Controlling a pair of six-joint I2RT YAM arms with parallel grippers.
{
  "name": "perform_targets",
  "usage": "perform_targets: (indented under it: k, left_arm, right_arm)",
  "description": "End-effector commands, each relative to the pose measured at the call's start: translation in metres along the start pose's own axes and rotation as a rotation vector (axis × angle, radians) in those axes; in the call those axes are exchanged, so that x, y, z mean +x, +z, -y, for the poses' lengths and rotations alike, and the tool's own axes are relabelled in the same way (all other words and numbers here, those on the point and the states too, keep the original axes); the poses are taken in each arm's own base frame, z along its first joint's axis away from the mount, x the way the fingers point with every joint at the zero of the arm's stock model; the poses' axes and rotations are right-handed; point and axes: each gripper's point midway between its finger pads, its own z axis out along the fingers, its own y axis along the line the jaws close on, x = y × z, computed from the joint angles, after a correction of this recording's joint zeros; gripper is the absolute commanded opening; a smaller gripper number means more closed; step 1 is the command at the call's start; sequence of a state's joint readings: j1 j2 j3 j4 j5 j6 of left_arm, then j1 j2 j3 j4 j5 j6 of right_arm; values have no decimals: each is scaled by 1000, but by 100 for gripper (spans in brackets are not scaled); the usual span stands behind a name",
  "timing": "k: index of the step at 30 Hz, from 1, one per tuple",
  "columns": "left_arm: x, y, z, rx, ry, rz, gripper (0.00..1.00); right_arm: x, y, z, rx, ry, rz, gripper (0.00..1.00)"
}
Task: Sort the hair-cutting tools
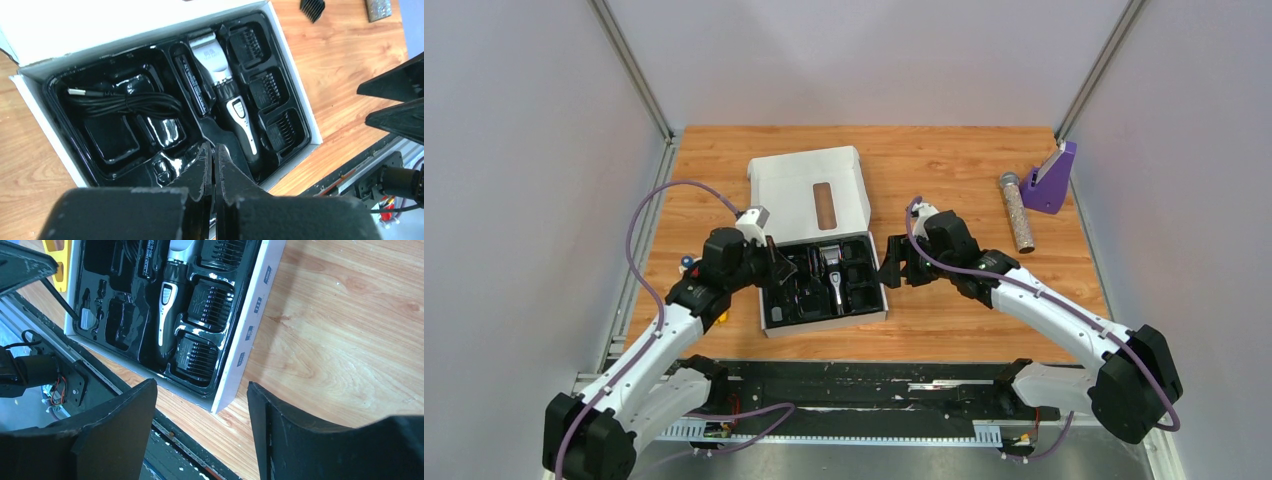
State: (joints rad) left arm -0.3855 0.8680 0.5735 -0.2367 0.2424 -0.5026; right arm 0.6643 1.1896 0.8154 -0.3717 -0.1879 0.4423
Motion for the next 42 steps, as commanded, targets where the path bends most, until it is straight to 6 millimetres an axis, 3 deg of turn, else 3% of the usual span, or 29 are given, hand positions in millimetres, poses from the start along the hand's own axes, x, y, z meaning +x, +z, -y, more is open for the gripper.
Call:
perform_targets:
  k: [1, 18, 28, 35, 42]
  left_arm:
    - [12, 1, -6, -12, 0, -43, 0]
    - [52, 12, -35, -111, -25, -196, 0]
    - [55, 12, -37, -122, -37, -199, 0]
    - [56, 12, -38, -128, -38, -199, 12]
    - [58, 14, -38, -123, -47, -204, 11]
  right_arm:
    - [-15, -4, -14, -63, -32, 59, 68]
    - [-11, -2, -12, -81, -86, 58, 68]
    - [-9, -1, -13, -87, -88, 50, 68]
    - [-11, -2, -16, -100, -91, 50, 68]
    - [-10, -2, -17, -107, -91, 45, 68]
